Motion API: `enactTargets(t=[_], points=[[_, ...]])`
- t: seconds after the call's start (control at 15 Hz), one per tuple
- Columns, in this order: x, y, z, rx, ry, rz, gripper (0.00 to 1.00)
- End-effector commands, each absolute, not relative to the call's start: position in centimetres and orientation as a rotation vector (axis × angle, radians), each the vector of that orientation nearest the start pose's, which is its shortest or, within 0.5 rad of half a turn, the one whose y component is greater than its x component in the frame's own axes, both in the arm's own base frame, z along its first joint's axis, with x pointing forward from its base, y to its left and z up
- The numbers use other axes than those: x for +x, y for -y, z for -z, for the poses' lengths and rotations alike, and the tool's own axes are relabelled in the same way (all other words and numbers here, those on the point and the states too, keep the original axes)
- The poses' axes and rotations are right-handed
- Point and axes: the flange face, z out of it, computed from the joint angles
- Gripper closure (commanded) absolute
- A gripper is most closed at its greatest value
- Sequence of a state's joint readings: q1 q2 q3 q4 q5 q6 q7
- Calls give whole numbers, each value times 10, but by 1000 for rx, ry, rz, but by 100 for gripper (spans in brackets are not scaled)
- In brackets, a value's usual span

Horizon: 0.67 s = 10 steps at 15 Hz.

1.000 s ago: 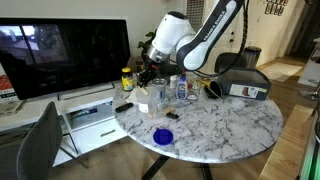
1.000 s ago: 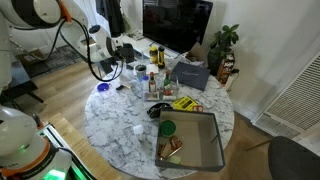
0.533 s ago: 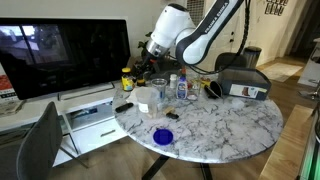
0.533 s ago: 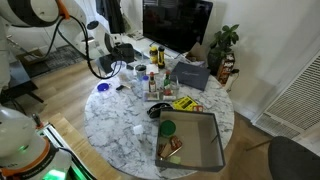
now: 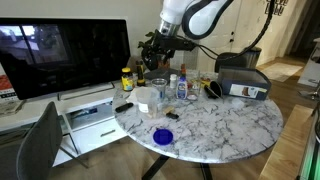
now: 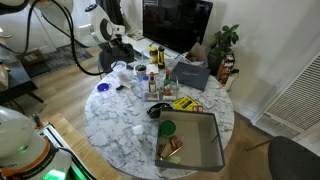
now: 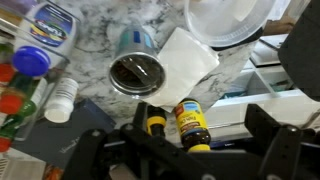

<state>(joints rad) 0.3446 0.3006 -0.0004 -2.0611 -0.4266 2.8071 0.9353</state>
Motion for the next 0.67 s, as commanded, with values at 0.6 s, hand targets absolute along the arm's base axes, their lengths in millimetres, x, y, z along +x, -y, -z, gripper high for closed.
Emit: enactTargets(t=[0.6], points=[[560, -204, -346, -3029, -574, 529, 0]])
